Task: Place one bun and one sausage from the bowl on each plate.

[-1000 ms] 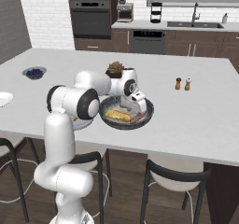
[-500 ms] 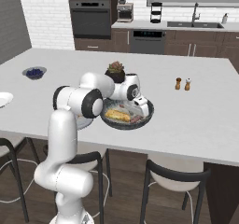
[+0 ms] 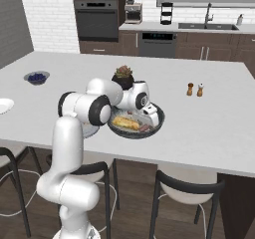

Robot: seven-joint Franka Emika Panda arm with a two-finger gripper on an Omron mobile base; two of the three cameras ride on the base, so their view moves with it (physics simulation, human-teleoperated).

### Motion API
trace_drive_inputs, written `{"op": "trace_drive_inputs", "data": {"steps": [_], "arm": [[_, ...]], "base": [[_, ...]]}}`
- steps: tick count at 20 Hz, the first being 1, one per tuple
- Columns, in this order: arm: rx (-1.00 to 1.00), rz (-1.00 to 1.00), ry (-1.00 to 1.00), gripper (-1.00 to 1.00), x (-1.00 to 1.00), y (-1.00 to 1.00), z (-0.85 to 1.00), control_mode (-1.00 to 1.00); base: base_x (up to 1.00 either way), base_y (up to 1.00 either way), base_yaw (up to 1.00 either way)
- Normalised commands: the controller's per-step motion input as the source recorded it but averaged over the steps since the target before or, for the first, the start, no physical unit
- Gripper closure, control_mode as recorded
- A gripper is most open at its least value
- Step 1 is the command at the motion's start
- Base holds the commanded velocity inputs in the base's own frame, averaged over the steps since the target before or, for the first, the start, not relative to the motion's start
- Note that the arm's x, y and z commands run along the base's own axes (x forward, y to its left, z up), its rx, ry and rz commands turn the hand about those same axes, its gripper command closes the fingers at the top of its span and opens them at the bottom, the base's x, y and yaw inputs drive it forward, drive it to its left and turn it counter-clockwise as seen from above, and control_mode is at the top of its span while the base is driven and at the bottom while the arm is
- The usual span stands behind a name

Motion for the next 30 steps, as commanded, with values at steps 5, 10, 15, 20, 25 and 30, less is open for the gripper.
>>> {"op": "trace_drive_inputs", "data": {"steps": [5, 10, 15, 20, 25, 30], "arm": [[0.00, 0.00, 0.00, 1.00, 0.00, 0.00, 0.00, -1.00], [0.00, 0.00, 0.00, 1.00, 0.00, 0.00, 0.00, -1.00], [0.00, 0.00, 0.00, 1.00, 0.00, 0.00, 0.00, -1.00], [0.00, 0.01, -0.07, 1.00, -0.19, 0.02, 0.45, -1.00], [0.00, 0.00, -0.03, 1.00, -0.73, 0.11, 0.97, -1.00], [0.00, 0.01, 0.00, 1.00, -0.94, 0.69, 0.52, -1.00]], "base": [[0.00, 0.00, 0.00], [0.00, 0.00, 0.00], [0.00, 0.00, 0.00], [0.00, 0.00, 0.00], [0.00, 0.00, 0.00], [0.00, 0.00, 0.00]]}}
